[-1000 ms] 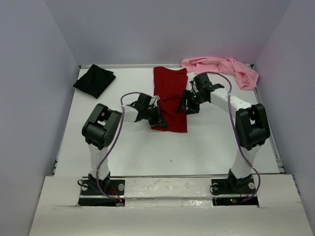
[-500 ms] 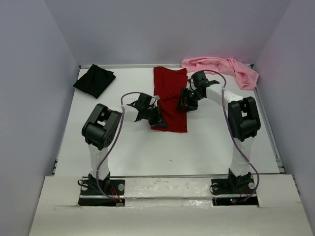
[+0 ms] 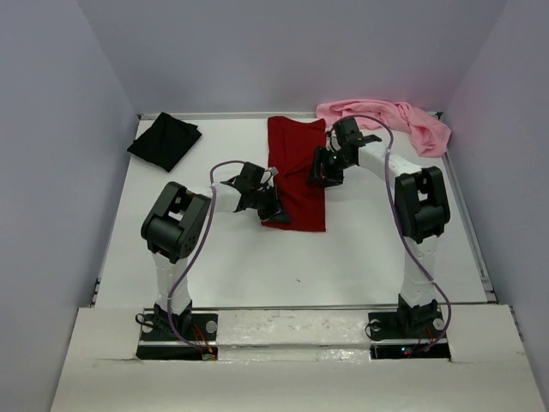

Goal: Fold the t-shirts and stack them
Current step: Fold the tshirt

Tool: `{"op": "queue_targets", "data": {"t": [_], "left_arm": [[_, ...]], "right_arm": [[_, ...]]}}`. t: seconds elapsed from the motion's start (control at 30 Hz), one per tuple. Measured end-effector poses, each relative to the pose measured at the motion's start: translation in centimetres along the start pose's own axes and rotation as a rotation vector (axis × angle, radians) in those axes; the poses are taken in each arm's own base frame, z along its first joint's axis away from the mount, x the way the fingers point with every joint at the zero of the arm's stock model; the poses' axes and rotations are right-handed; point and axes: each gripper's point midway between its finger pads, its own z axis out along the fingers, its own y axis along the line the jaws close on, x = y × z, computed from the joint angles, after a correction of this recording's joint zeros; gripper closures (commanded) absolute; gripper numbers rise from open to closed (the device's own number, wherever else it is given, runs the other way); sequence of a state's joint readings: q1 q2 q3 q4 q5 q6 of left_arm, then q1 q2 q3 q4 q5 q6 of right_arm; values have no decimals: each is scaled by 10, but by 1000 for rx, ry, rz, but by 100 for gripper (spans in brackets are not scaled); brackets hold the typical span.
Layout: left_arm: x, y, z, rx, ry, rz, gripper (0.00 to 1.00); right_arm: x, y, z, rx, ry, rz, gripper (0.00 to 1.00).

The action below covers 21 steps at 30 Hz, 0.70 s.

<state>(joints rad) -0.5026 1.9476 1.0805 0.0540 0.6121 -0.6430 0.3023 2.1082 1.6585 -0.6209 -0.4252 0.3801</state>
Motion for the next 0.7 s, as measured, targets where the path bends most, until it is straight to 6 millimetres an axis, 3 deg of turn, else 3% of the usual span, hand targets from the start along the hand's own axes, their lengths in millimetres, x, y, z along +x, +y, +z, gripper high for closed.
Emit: {"op": "queue_targets", "data": {"t": [0.37, 0.4, 0.5, 0.53, 0.7], "left_arm": [[0, 0, 0, -1, 0, 6, 100], [0, 0, 0, -1, 0, 6, 100], [0, 0, 0, -1, 0, 6, 100], [0, 0, 0, -1, 1, 6, 100], [0, 0, 0, -2, 1, 7, 100]], "right_arm": [[4, -14, 14, 20, 30, -1, 41], [4, -15, 14, 21, 30, -4, 46], [3, -18, 14, 26, 28, -18, 90], [4, -18, 14, 26, 29, -19, 100], [4, -21, 16, 32, 33, -13, 100]]}}
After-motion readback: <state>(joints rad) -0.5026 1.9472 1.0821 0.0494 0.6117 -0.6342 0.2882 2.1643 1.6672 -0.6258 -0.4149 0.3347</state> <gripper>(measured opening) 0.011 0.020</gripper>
